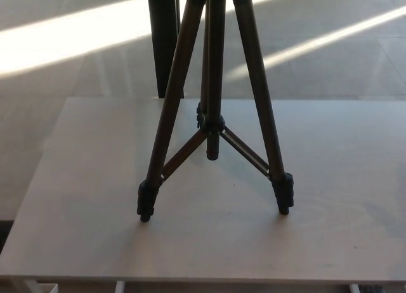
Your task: Use both hands of the robot to pick up the tripod lying in the middle of the desk and make it stand upright on the desk
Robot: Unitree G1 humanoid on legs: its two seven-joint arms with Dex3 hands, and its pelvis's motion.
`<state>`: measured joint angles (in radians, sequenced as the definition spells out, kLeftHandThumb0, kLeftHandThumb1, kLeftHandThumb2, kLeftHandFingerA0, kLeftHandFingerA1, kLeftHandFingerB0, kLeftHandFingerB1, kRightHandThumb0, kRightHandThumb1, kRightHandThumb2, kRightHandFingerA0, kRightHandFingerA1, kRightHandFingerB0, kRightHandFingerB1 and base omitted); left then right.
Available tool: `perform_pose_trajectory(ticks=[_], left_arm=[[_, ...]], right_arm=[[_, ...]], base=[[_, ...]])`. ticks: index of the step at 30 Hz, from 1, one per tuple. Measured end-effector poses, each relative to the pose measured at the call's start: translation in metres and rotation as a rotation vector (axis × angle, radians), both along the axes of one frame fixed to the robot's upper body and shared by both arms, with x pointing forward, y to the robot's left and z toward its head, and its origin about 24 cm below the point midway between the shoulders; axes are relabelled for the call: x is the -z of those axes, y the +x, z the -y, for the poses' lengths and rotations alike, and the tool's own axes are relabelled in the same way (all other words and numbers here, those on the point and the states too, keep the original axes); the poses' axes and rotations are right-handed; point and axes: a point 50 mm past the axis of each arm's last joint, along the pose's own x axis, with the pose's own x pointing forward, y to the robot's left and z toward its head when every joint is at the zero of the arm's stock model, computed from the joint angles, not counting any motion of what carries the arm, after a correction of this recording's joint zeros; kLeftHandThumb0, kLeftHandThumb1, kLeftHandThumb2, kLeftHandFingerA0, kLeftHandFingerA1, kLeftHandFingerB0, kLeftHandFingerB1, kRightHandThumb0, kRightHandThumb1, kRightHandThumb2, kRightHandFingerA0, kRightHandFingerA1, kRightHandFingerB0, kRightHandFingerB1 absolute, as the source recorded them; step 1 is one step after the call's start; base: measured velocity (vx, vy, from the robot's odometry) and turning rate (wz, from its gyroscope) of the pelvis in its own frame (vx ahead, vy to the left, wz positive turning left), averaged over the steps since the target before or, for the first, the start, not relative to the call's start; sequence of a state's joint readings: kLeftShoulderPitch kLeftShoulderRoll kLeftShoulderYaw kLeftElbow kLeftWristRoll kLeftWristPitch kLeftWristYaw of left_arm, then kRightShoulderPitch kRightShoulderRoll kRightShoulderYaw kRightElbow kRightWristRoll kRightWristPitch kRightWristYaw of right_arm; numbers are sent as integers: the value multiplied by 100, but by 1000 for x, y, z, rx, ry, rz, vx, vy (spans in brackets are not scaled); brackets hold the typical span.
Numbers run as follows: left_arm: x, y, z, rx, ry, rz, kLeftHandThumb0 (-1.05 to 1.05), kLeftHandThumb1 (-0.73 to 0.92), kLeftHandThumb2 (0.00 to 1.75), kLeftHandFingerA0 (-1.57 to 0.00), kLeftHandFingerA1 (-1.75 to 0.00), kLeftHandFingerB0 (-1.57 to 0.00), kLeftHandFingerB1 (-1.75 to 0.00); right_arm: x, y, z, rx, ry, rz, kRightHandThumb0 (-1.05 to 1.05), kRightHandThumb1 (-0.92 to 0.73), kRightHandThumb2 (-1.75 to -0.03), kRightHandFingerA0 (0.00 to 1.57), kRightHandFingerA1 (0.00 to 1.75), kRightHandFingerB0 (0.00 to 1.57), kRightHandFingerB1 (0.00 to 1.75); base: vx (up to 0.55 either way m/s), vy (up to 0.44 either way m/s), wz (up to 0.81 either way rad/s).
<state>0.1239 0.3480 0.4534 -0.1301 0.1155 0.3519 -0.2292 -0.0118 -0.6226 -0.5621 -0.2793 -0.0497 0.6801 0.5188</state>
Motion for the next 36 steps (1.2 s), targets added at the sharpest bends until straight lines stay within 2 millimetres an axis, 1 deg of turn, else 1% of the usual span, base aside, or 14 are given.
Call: perform_pose_trajectory(ticks=[6,7,10,11,12,13,14,15,16,19,22,24,28,36], left_arm=[[22,-38,-42,-194,-83,-69,-87,55,84,0,-21,0,-7],[28,-47,-49,-233,-101,-88,-97,59,85,0,-12,0,0],[44,-66,-63,-316,-145,-141,-88,55,87,0,-23,0,-7],[50,-72,-66,-341,-161,-160,-65,75,63,0,-22,0,-19],[59,-84,-72,-385,-187,-193,-62,68,76,0,-27,-1,-17],[65,-92,-75,-415,-204,-215,-62,72,79,0,-26,-2,-16],[72,-102,-78,-450,-222,-237,-62,72,79,0,-26,-2,-16],[78,-115,-81,-490,-239,-265,-56,72,76,0,-22,-2,-23],[83,-126,-82,-521,-253,-287,-59,77,64,0,-43,-21,-49],[98,-156,-87,-612,-303,-352,-68,77,61,-23,-57,-16,-41],[115,-180,-87,-686,-356,-435,-68,62,90,-22,-59,-11,-49],[126,-195,-85,-732,-395,-486,-66,77,62,-28,-54,-22,-40],[144,-222,-79,-819,-478,-563,-64,61,92,-31,-61,-19,-50],[164,-249,-68,-914,-606,-609,-56,76,62,-37,-59,-28,-42]], right_arm=[[8,-32,39,196,40,47,-63,-66,-59,18,59,26,37],[11,-38,46,236,49,50,-69,-53,-87,11,55,19,47],[19,-51,60,315,66,50,-74,-56,-91,8,57,14,46],[21,-54,63,338,73,50,-38,-43,-102,6,56,0,49],[26,-60,70,379,87,49,-74,-73,-61,10,61,18,34],[31,-65,74,408,101,48,-38,-45,-103,6,56,0,50],[37,-70,79,446,120,49,-38,-45,-103,6,56,0,50],[45,-78,86,494,147,45,-71,-75,-63,6,55,14,32],[53,-84,90,532,170,43,-75,-57,-93,0,29,5,24],[76,-102,98,629,245,29,-74,-57,-97,0,32,0,25],[98,-116,101,695,314,3,-82,-57,-94,0,24,8,15],[111,-124,101,734,361,-6,-90,-60,-93,0,16,12,5],[147,-145,98,823,482,-44,-80,-56,-96,2,34,6,20],[213,-178,70,943,679,-128,-78,-56,-94,3,40,8,34]], base=[[0,0,0],[0,0,0],[0,0,0],[0,0,0],[0,0,0],[0,0,0],[0,0,0],[0,0,0],[0,0,0],[0,0,0],[0,0,0],[0,0,0],[0,0,0],[0,0,0]])
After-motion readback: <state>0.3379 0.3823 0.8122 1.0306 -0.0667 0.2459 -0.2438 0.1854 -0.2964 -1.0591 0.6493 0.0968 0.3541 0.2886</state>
